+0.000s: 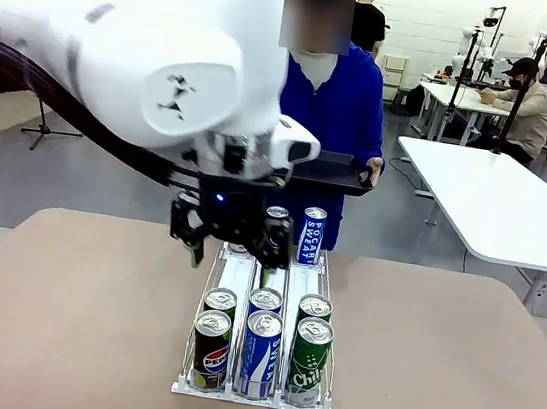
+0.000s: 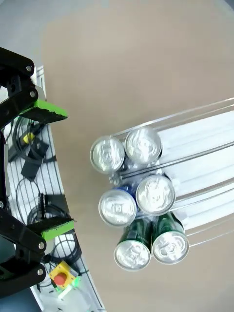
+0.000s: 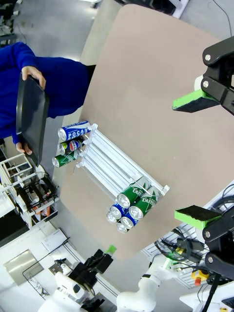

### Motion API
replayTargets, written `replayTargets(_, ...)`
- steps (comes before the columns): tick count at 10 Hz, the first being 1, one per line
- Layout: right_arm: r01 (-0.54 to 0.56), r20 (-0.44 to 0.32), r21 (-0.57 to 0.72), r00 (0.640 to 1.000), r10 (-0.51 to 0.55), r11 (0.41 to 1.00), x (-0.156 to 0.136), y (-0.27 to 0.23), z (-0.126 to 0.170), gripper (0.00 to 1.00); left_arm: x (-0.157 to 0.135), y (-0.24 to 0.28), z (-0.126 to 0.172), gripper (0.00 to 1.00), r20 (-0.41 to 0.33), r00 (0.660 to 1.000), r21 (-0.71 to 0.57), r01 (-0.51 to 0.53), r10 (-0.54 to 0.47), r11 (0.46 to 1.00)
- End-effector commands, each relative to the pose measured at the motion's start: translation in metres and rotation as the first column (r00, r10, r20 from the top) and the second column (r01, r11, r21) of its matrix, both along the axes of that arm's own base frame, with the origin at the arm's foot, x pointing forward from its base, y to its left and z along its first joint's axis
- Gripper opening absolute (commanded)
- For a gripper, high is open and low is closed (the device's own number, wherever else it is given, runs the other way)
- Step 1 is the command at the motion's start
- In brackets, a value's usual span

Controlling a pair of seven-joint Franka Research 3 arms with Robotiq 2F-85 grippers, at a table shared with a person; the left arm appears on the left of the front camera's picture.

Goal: Retrieve and hand over the desired beverage to the person.
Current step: Pick up a can of the same type that the person held from the Automatic Can Dispenser.

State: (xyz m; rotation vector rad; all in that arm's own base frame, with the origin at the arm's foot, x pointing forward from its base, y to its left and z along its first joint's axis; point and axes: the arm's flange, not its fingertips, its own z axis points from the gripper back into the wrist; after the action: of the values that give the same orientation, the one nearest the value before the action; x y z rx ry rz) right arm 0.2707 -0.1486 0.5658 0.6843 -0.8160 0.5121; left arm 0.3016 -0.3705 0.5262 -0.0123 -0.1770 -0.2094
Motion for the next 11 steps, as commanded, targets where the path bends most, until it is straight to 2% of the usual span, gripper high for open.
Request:
replayTargets(1,-0.016,0.021,0.023,1.0,0.016,1.0,0.003,-0.002,0.002,1.0,0.005,-0.026,-0.011,1.0,-0.018,0.992,-0.025,-0.123,0.122,0.992)
replayTargets(3,-0.016,0.021,0.023,1.0,0.016,1.0,0.003,-0.002,0.002,1.0,0.006,-0.035,-0.026,1.0,-0.008,0.983,-0.027,-0.186,0.186,0.982)
replayTargets(6,-0.016,0.021,0.023,1.0,0.016,1.0,0.003,-0.002,0.002,1.0,0.009,-0.047,-0.051,1.0,-0.076,0.972,-0.007,-0.222,0.221,0.975)
replayTargets(8,-0.016,0.021,0.023,1.0,0.016,1.0,0.003,-0.002,0.002,1.0,0.013,-0.052,-0.059,1.0,-0.107,0.976,-0.006,-0.189,0.188,0.982)
replayTargets(11,-0.016,0.021,0.023,1.0,0.016,1.0,0.003,-0.002,0.002,1.0,0.022,-0.054,-0.066,1.0,-0.078,0.986,-0.009,-0.148,0.147,0.989)
